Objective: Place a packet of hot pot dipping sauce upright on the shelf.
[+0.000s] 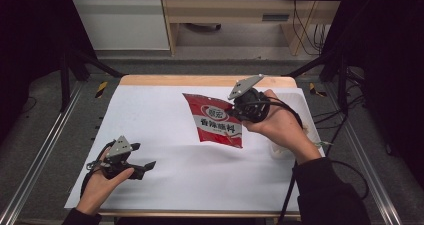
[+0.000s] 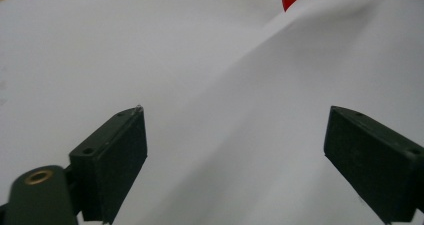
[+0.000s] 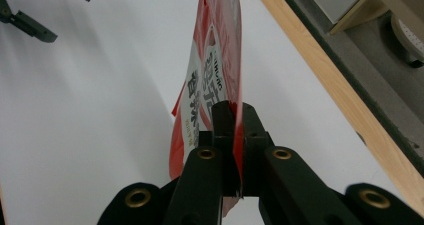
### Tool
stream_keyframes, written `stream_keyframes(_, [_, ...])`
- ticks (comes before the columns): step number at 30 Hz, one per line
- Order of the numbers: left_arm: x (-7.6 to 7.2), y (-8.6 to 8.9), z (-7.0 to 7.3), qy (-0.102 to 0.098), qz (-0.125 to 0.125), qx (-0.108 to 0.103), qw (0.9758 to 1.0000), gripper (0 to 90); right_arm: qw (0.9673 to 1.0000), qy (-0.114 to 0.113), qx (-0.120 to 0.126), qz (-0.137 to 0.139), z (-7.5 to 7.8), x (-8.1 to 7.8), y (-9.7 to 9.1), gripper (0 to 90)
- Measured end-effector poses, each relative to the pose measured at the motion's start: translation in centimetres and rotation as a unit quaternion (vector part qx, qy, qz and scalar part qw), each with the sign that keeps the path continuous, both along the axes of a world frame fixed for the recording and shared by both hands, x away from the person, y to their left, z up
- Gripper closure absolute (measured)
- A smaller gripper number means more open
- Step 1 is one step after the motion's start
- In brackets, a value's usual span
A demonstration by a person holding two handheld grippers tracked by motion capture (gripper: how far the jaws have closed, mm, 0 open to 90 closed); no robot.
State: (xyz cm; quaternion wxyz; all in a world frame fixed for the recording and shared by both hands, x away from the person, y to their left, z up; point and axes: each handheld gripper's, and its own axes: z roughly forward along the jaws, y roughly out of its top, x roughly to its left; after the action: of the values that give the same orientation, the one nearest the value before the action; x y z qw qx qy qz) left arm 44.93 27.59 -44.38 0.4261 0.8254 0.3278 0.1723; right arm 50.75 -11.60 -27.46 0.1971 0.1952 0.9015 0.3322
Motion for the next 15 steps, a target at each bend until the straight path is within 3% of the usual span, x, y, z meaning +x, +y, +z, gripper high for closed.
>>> stream_keyframes(4, [-0.1, 0.4, -0.3, 0.0, 0.015, -0.009, 0.9999, 8.3, 0.9999, -0.005, 0.005, -0.007, 1.1, 0.3, -0.7, 89.6])
stream_keyframes(9, [-0.2, 1.0, -0.1, -0.01, 0.024, -0.002, 0.9997, 8.0, 0.9997, -0.016, 0.009, -0.015, 2.4, 0.4, -1.3, 89.6])
stream_keyframes(15, [-0.5, 1.9, -0.5, -0.005, 0.033, 0.006, 0.9994, 7.5, 0.9993, -0.023, 0.015, -0.024, 3.3, 0.6, -2.2, 89.6])
